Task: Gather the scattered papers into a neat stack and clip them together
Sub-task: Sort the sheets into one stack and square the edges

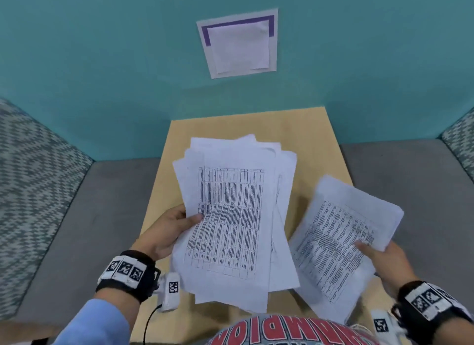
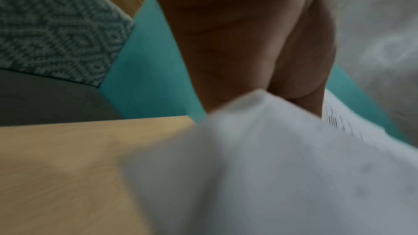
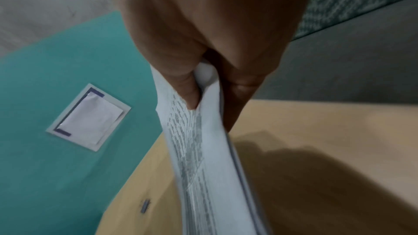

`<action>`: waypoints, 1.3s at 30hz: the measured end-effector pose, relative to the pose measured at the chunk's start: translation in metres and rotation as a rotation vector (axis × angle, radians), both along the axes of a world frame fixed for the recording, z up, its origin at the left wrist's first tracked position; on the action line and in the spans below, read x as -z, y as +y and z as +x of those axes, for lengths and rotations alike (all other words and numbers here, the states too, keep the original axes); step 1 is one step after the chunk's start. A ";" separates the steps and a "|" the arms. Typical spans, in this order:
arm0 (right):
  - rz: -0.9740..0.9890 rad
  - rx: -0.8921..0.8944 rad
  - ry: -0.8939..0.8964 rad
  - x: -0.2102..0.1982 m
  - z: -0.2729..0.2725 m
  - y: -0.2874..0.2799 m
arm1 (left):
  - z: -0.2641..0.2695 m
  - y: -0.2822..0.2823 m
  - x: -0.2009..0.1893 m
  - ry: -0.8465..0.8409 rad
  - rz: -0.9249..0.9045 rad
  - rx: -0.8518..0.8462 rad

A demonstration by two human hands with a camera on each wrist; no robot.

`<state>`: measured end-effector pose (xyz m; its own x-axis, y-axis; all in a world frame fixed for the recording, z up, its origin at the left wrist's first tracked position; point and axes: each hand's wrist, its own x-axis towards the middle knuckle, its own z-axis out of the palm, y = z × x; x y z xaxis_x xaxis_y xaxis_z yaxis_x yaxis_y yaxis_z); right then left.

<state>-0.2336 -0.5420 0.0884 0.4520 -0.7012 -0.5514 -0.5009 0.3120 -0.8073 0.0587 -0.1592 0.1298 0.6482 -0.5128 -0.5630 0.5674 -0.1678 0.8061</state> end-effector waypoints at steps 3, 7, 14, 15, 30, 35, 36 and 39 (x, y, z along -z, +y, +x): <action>0.114 -0.127 -0.121 -0.019 0.034 0.020 | -0.007 -0.011 -0.002 -0.002 -0.066 -0.025; 0.273 -0.348 -0.247 -0.043 0.069 0.042 | -0.022 -0.032 0.000 -0.076 -0.067 0.057; 0.426 -0.469 -0.333 -0.069 0.093 0.063 | -0.030 -0.041 0.005 -0.114 0.057 0.239; 0.423 -0.482 -0.354 -0.073 0.092 0.064 | -0.031 -0.042 0.003 -0.149 0.063 0.214; -0.258 -0.658 -0.088 -0.025 0.076 0.066 | -0.075 -0.056 0.017 -0.422 0.193 0.233; -0.270 -0.501 -0.306 -0.055 0.087 0.064 | -0.073 -0.070 -0.001 -0.505 0.109 -0.054; -0.278 -0.510 -0.340 -0.061 0.087 0.063 | -0.072 -0.071 -0.003 -0.504 0.089 -0.077; -0.259 -0.588 -0.363 -0.059 0.085 0.057 | -0.069 -0.069 -0.006 -0.539 0.053 -0.079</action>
<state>-0.1482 -0.4854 0.1479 0.9159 -0.3742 -0.1451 -0.2140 -0.1493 -0.9654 -0.0107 -0.2286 0.1357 0.8876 -0.4306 -0.1636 0.0884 -0.1894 0.9779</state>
